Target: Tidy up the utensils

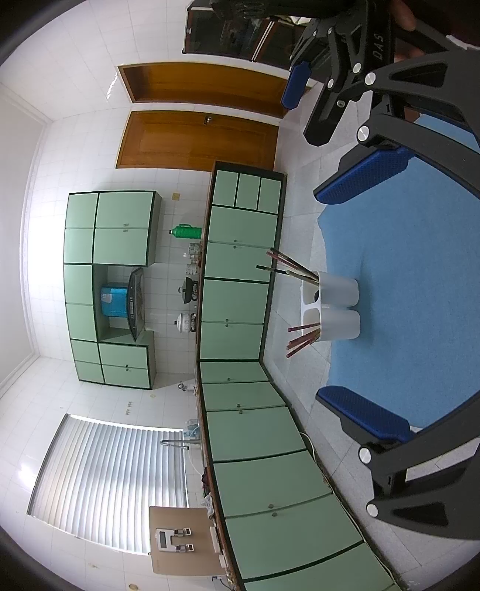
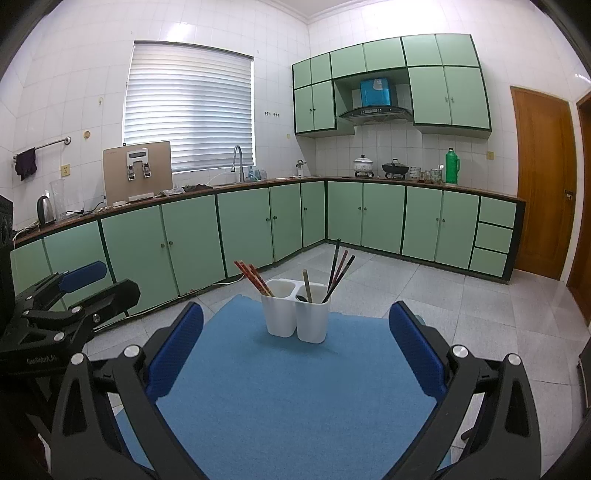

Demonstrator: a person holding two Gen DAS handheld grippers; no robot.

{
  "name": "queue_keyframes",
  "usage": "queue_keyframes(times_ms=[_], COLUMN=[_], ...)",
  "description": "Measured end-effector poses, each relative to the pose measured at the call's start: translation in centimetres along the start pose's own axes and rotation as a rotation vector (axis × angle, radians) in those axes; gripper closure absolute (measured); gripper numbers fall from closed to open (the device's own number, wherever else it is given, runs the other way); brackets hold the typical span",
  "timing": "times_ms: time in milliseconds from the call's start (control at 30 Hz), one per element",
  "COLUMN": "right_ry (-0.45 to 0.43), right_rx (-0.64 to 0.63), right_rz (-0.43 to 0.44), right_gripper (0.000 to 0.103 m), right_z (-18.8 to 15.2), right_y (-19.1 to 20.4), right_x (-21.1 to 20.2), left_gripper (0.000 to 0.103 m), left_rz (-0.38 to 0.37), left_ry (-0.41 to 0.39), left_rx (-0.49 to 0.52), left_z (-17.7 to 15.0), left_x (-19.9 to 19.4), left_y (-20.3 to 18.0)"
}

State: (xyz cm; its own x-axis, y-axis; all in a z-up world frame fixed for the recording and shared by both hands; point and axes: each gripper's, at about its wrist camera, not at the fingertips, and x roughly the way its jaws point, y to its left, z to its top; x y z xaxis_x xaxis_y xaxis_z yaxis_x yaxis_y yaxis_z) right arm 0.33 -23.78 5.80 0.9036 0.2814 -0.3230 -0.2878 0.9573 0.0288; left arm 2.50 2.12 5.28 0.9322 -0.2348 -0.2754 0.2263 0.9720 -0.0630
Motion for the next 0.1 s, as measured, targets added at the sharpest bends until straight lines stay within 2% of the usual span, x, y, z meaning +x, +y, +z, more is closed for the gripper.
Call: queue_keyframes(times_ms=[100], right_ry=[0.000], right_rx=[0.000], right_rz=[0.000], right_gripper=[0.005], right_z=[0.00], right_y=[0.03], right_x=[0.00], left_gripper=[0.006], left_rz=[0.001], left_ry=[0.002], left_rx=[-0.001], left_z=[0.01], left_x=[0.19], left_y=[0.12])
